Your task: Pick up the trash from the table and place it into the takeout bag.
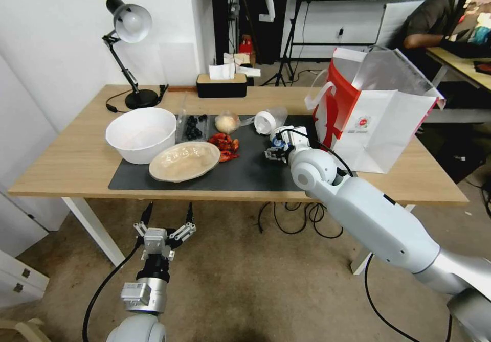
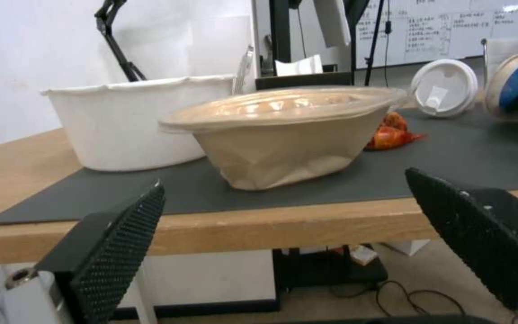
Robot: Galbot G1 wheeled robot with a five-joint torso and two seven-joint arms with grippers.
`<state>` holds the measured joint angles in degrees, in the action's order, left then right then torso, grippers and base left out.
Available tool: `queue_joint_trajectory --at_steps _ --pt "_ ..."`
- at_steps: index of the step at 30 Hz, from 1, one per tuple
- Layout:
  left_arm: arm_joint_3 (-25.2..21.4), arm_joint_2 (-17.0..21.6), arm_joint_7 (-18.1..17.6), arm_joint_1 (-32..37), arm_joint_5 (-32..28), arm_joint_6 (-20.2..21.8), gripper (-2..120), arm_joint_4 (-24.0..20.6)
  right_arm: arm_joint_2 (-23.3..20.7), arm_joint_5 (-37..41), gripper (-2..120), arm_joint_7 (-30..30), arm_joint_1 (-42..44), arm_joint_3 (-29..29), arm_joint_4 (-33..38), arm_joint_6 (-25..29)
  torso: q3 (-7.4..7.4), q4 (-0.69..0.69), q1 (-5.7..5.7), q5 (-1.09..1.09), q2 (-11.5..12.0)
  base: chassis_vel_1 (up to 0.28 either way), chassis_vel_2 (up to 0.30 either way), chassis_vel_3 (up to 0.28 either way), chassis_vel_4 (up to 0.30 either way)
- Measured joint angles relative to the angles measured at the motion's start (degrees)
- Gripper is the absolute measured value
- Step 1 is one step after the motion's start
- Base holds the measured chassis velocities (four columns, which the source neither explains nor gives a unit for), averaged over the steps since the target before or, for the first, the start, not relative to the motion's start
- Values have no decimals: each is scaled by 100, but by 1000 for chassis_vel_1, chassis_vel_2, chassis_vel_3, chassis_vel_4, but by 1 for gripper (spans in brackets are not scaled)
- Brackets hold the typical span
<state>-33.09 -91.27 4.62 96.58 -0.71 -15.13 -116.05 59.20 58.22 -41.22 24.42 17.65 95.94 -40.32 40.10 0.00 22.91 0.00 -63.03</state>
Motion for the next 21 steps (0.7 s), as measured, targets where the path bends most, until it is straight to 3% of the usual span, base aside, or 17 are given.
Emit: queue_joint_trajectory --at_steps 8,15,17,18,21 --pt "0 20 -26 20 -12 -18 100 -8 -82 138 53 -24 152 -188 175 207 0 1 0 1 0 0 0 0 0" --pt "16 25 -47 46 -16 -71 100 -16 -190 214 48 99 297 -331 353 399 0 0 0 0 0 0 0 0 0" --pt "16 34 -50 55 -20 -101 100 -39 -278 -56 48 644 404 -431 491 815 0 0 0 1 0 0 0 0 0" --pt "16 34 -50 55 -20 -101 100 -39 -278 -56 48 644 404 -431 491 815 0 0 0 1 0 0 0 0 0" --pt "8 50 -54 60 -28 -106 100 -64 -438 -1311 48 1765 596 -611 693 2135 0 -1 0 0 0 0 0 0 0"
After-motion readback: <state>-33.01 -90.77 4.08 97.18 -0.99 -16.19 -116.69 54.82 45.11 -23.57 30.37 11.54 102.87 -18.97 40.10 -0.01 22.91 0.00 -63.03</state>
